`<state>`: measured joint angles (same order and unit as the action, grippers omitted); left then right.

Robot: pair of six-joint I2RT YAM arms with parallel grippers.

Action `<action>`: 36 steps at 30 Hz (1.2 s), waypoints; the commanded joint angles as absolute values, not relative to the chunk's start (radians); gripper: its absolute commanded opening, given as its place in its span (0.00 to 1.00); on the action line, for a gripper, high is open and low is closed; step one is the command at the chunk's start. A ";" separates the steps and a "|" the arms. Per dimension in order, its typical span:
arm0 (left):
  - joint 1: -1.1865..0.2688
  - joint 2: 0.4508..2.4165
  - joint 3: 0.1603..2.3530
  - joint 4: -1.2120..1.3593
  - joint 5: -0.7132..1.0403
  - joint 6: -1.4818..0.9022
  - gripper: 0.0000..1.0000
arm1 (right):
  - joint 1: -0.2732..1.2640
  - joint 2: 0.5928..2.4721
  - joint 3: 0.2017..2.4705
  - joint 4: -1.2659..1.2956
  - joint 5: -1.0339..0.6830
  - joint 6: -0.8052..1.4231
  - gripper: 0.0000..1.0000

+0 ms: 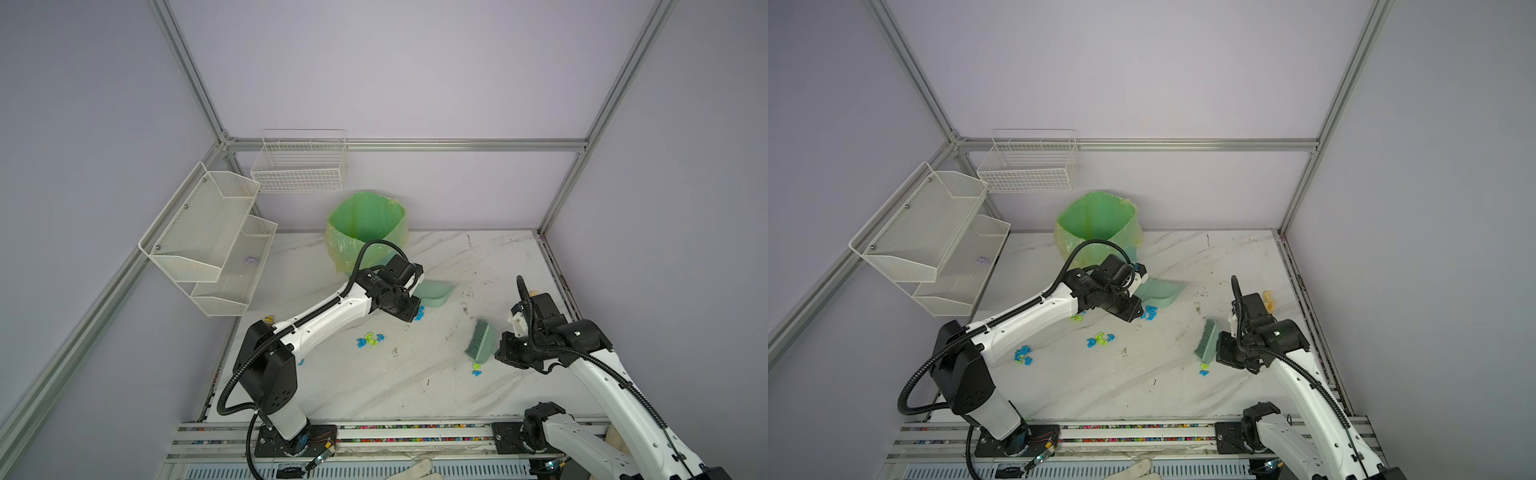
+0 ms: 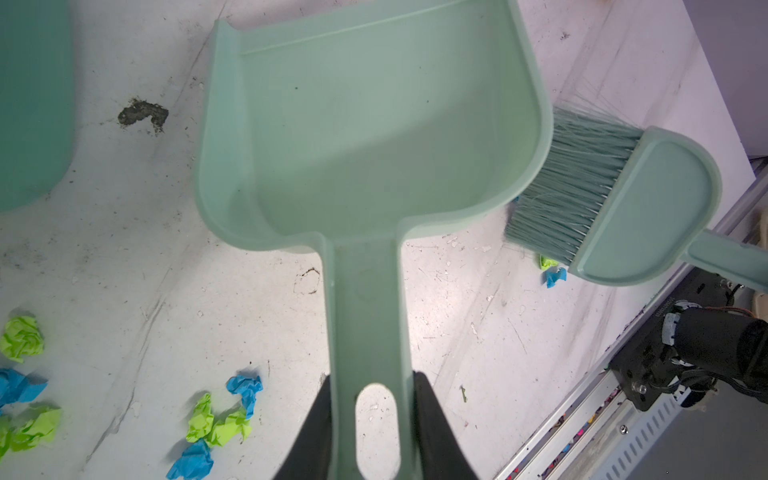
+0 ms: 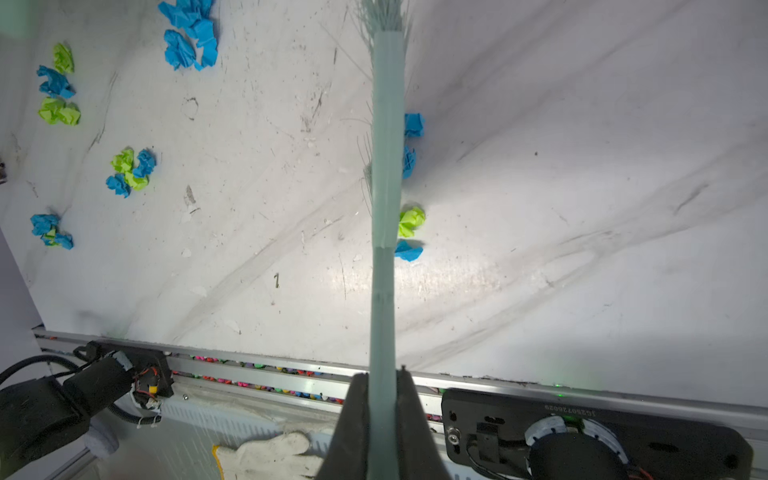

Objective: Sweep away the paper scraps from the table

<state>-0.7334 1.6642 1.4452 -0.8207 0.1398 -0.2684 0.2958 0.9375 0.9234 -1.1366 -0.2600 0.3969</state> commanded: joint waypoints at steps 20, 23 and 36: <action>-0.735 1.632 1.523 -0.836 0.092 -0.173 0.00 | 0.309 0.978 1.133 -1.315 -0.276 0.361 0.00; -0.735 1.644 1.531 -0.837 0.100 -0.175 0.00 | 0.311 0.948 1.136 -1.350 -0.330 0.370 0.00; -0.735 1.621 1.520 -0.841 0.061 -0.164 0.00 | 0.356 0.929 1.078 -1.354 -0.389 0.431 0.00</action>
